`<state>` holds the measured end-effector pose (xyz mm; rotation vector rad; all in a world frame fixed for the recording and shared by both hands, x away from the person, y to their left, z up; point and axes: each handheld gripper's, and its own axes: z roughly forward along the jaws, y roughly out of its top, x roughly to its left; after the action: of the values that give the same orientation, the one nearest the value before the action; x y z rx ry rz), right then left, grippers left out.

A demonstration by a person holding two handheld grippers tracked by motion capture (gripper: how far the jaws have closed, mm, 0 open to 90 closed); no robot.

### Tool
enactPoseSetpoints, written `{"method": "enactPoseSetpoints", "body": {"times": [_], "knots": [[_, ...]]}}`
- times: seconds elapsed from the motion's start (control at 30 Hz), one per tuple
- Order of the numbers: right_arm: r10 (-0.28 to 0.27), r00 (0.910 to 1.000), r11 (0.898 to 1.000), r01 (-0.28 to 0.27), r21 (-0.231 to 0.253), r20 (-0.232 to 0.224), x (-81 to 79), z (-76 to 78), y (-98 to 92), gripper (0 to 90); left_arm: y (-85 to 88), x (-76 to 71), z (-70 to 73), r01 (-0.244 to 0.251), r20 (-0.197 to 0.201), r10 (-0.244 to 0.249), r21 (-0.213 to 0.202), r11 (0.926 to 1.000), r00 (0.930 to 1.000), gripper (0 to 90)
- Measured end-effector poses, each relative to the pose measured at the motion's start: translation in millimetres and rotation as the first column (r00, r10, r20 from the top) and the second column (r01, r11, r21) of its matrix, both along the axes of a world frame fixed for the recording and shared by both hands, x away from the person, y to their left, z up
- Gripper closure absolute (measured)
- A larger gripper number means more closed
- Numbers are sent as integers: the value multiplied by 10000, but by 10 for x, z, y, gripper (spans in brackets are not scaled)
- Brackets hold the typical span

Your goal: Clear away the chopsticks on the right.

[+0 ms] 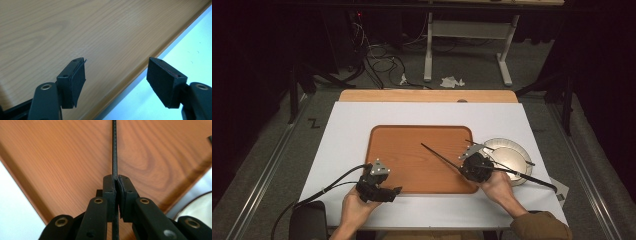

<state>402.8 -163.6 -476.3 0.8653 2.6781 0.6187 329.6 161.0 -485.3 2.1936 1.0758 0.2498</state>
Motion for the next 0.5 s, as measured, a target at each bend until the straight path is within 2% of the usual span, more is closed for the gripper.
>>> {"method": "enactPoseSetpoints", "body": {"times": [0.17, 0.27, 0.33, 0.4, 0.5], "knots": [[33, 9996, 9990, -45, -447, -274, 15, -78, 29, 836, 2, -7, 4, 2, 40, -2, -17, 10000, 10000, 311], [-38, 9999, 9986, 30, -519, -163, 30, -77, 16, 830, 2, -7, 4, 6, 21, -6, -26, 10000, 10000, 311], [-277, 9996, 9977, 270, -625, -96, 37, -76, 10, 844, 1, -4, 4, 12, 10, -12, -23, 10000, 10000, 311], [-552, 9983, 9945, 564, -881, 163, 51, -77, -7, 834, 2, -7, 6, 3, 45, -3, -6, 10000, 10000, 311], [-905, 9957, 9913, 919, -946, 191, 65, -74, -27, 827, 3, -13, 6, -15, 71, 15, 11, 10000, 10000, 311]]}}
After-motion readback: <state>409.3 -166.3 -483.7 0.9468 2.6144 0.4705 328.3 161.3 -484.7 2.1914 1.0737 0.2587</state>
